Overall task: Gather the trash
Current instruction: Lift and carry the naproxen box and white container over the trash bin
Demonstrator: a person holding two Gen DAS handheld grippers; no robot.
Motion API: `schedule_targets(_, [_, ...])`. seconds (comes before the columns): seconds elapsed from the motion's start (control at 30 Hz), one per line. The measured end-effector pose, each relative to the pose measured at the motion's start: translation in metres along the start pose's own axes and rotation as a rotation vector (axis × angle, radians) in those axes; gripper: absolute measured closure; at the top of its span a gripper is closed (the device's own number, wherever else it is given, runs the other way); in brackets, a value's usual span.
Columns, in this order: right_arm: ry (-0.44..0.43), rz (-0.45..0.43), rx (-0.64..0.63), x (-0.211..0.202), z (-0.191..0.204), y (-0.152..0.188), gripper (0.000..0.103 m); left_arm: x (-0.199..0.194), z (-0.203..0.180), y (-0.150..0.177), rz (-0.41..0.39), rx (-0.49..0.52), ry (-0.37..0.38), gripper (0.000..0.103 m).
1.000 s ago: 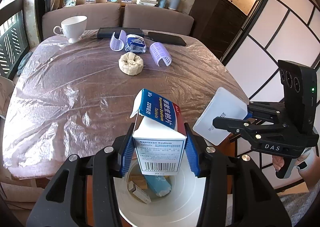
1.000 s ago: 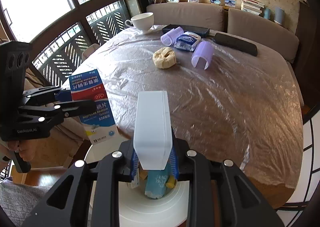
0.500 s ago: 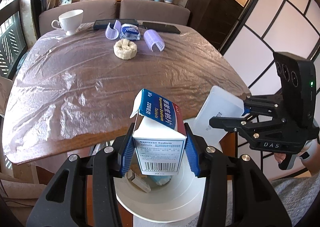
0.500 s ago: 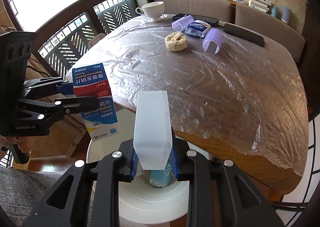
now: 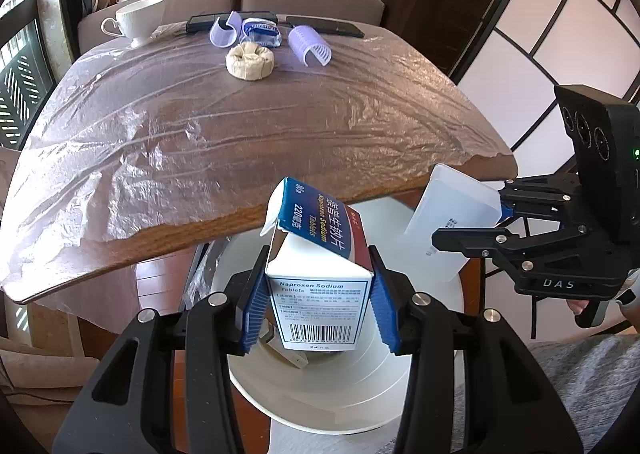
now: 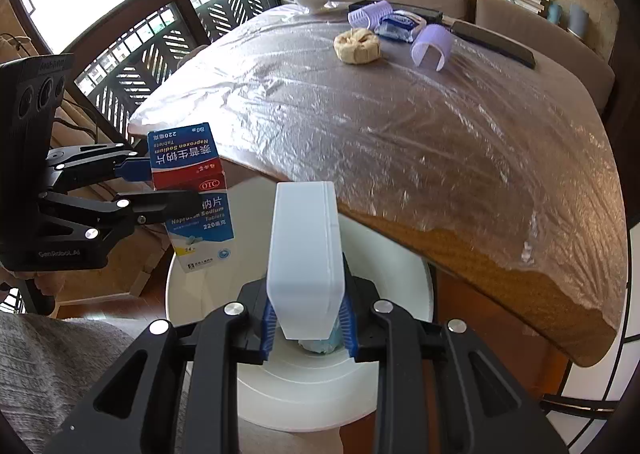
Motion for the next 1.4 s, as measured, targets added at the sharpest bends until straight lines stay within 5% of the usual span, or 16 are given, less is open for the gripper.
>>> schedule_targets(1.4, [0.009, 0.179, -0.027, 0.067, -0.005, 0.052, 0.077, 0.073, 0.006, 0.055, 0.207, 0.207, -0.054, 0.056])
Point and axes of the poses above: each gripper's, at about its wrist camera, not at the fingertips, and x roughly the way its jaws point, z to its left, y to its underside, the point moved 6 cm from there along x, roughly the way its jaws point, and after that the axes turned 6 degrees about -z, right-handed, at the moved point
